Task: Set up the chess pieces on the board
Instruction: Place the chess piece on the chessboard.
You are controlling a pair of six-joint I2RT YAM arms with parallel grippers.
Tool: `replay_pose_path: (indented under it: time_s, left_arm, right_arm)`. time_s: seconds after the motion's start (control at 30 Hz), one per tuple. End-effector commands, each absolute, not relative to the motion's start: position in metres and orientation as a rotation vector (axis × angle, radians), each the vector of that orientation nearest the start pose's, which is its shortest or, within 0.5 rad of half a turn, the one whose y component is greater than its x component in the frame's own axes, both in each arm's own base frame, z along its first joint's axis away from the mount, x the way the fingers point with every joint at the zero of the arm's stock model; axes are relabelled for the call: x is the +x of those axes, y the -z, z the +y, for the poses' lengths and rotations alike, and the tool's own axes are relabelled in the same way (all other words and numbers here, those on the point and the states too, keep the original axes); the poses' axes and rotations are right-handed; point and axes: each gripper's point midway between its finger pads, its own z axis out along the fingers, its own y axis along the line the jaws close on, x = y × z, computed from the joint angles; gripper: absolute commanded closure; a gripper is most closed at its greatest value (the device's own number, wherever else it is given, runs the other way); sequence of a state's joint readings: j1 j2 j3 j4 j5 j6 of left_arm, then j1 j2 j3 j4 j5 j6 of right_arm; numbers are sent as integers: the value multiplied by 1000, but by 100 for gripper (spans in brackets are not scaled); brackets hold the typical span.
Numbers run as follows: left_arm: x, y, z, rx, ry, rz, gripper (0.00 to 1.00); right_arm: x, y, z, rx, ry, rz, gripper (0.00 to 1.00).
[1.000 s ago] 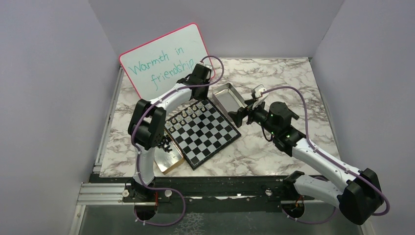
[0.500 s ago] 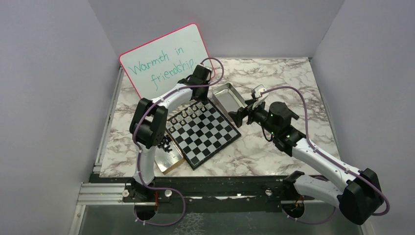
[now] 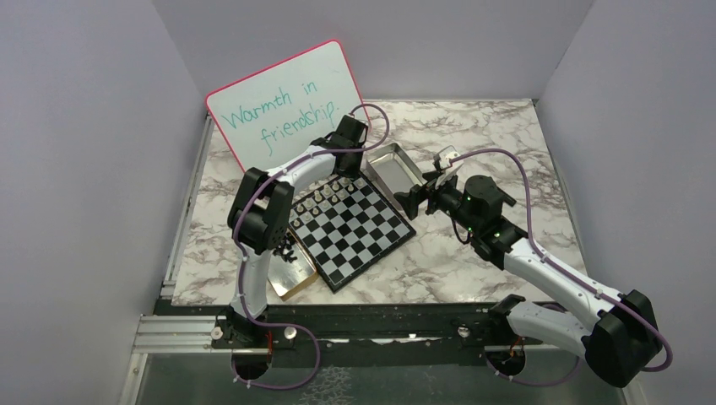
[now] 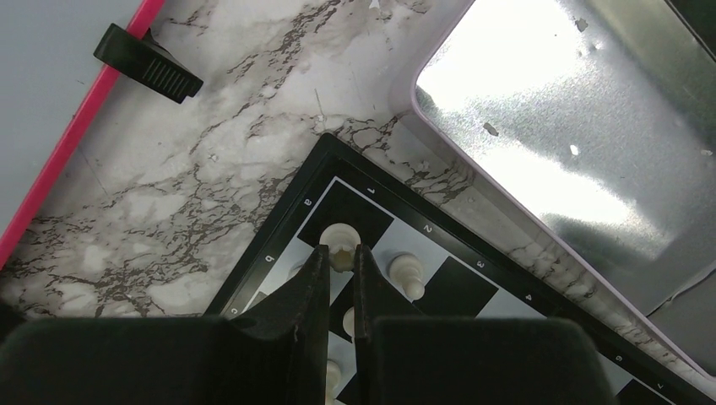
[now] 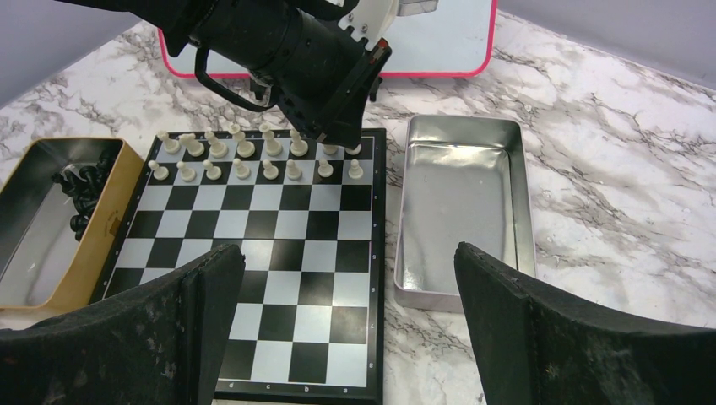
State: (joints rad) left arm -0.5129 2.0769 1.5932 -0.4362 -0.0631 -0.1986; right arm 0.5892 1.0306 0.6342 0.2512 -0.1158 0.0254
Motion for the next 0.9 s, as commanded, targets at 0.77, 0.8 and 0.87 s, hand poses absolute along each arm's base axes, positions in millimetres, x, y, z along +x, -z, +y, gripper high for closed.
replay_pose_path:
  time_s: [0.77, 0.8, 0.87]
  left_arm:
    - [452, -62, -258, 379, 220, 2470, 82]
    - [452, -62, -257, 378, 215, 2470, 83]
    - [451, -63, -256, 378, 205, 2470, 83]
  right_arm:
    - [300, -219, 220, -562, -514, 1658, 0]
    - [300, -220, 220, -563, -515, 1657, 0]
    - [300, -220, 220, -562, -514, 1657, 0]
